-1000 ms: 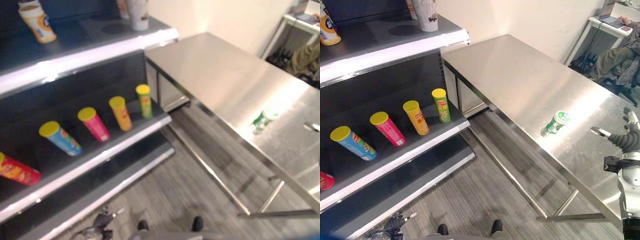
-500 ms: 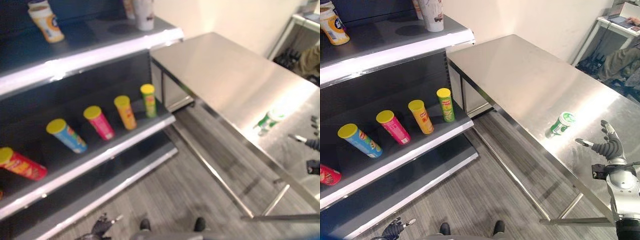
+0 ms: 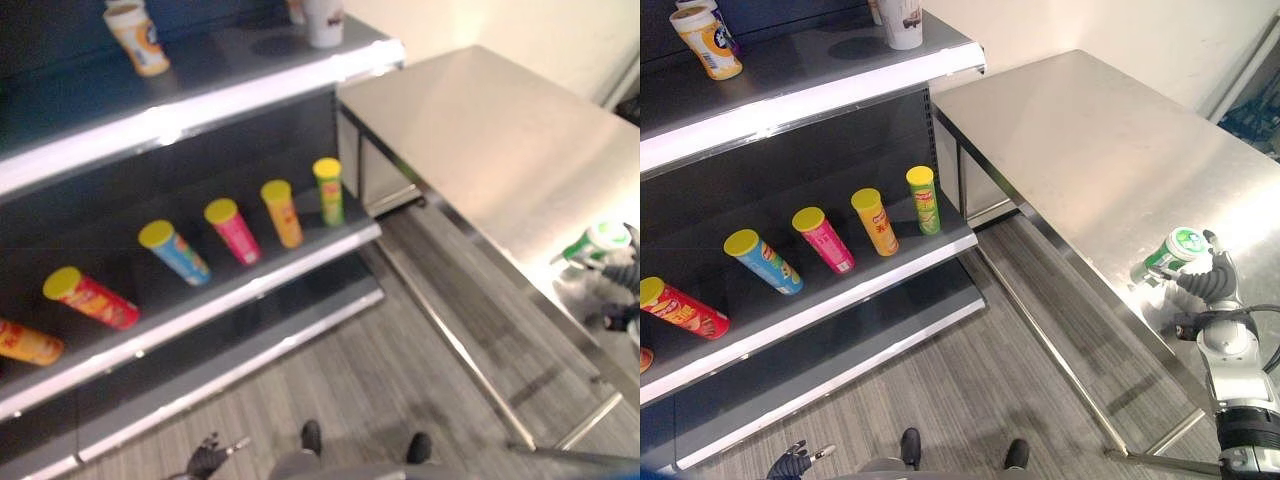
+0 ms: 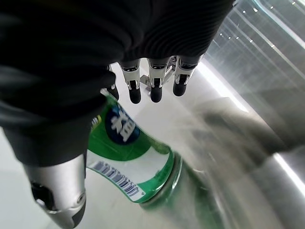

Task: Put the goods on the table back onto the shelves and tidy them up.

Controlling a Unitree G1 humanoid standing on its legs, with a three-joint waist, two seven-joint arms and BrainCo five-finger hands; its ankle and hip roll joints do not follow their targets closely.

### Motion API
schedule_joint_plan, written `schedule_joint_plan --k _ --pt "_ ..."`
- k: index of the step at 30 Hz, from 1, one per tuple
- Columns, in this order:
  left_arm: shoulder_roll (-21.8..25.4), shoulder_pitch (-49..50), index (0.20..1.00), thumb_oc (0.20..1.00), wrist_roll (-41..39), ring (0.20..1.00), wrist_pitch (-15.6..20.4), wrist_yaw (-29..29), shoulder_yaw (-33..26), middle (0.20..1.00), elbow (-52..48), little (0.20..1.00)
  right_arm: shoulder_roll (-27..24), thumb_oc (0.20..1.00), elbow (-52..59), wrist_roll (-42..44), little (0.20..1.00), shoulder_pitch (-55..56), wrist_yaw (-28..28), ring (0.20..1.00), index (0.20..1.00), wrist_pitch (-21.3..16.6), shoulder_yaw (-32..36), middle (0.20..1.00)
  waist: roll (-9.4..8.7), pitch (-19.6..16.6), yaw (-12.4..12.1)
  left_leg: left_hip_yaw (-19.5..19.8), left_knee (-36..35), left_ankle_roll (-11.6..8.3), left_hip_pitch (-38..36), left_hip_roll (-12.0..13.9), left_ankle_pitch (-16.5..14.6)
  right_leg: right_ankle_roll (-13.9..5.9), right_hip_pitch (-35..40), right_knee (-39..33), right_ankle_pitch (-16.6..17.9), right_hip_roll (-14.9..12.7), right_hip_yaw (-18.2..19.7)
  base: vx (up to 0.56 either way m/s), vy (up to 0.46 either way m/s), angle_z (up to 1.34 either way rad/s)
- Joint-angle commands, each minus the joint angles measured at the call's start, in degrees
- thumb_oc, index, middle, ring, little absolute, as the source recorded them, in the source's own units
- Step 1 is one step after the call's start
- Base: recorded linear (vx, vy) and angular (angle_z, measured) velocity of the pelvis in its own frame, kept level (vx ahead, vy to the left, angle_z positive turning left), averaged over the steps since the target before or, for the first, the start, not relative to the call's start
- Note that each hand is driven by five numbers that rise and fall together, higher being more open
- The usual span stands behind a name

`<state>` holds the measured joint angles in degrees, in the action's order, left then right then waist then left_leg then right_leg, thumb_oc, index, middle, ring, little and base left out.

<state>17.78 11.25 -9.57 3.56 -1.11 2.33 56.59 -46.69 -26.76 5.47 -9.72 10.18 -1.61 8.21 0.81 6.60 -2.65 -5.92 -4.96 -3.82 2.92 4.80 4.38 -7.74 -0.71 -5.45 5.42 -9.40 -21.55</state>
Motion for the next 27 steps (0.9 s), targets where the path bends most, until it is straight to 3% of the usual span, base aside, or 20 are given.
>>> schedule_joint_plan --k 1,7,8,9,27 --pt "2.0 -2.7 1.000 1.000 0.8 1.000 0.9 -1.2 0.8 1.000 0.0 1.000 -2.6 1.000 0.3 -0.6 1.000 -6.4 3.3 1.000 1.000 -1.6 -0.8 1.000 -1.95 1.9 -1.9 2.1 0.0 -2.95 -1.7 0.5 -3.3 -1.40 0.5 0.9 -3.7 0.3 1.7 0.02 -0.022 0.08" --pt "1.6 -2.4 1.000 1.000 0.8 1.000 0.7 -1.1 1.3 1.000 -0.1 1.000 -2.0 1.000 0.8 -0.4 1.000 -7.0 4.3 1.000 1.000 -2.1 -0.3 1.000 -1.75 1.7 -2.3 2.6 0.0 -3.07 -1.8 0.7 -3.3 -1.27 1.3 0.7 -4.1 0.6 1.1 0.02 -0.013 0.07" --pt "1.5 -2.2 1.000 1.000 0.8 1.000 0.7 -1.0 1.4 1.000 -0.5 1.000 -1.8 0.485 1.1 -0.4 0.485 -7.0 4.6 0.485 0.485 -2.2 -0.1 0.485 -1.72 1.7 -2.4 2.6 0.0 -3.09 -1.9 0.6 -3.4 -1.23 1.4 0.7 -4.1 0.6 1.0 0.03 -0.010 0.03" --pt "1.4 -2.3 1.000 1.000 0.9 1.000 0.7 -1.2 1.4 1.000 -0.6 1.000 -1.7 0.200 1.8 -0.6 0.200 -7.0 5.3 0.200 0.200 -2.4 0.5 0.200 -1.70 1.6 -2.4 2.7 0.0 -3.14 -2.0 0.7 -3.4 -1.22 1.5 0.7 -4.2 0.7 0.9 0.00 0.000 0.00" --pt "0.9 -3.1 1.000 1.000 2.3 1.000 0.8 -1.9 0.5 1.000 -0.3 1.000 0.2 0.200 21.2 0.4 0.200 -5.0 7.1 0.200 0.200 -7.6 7.3 0.200 -1.99 0.8 -1.7 2.0 0.0 -3.71 -4.3 1.5 -4.3 -0.87 3.7 0.6 -5.3 1.3 0.5 0.00 -0.003 0.01"
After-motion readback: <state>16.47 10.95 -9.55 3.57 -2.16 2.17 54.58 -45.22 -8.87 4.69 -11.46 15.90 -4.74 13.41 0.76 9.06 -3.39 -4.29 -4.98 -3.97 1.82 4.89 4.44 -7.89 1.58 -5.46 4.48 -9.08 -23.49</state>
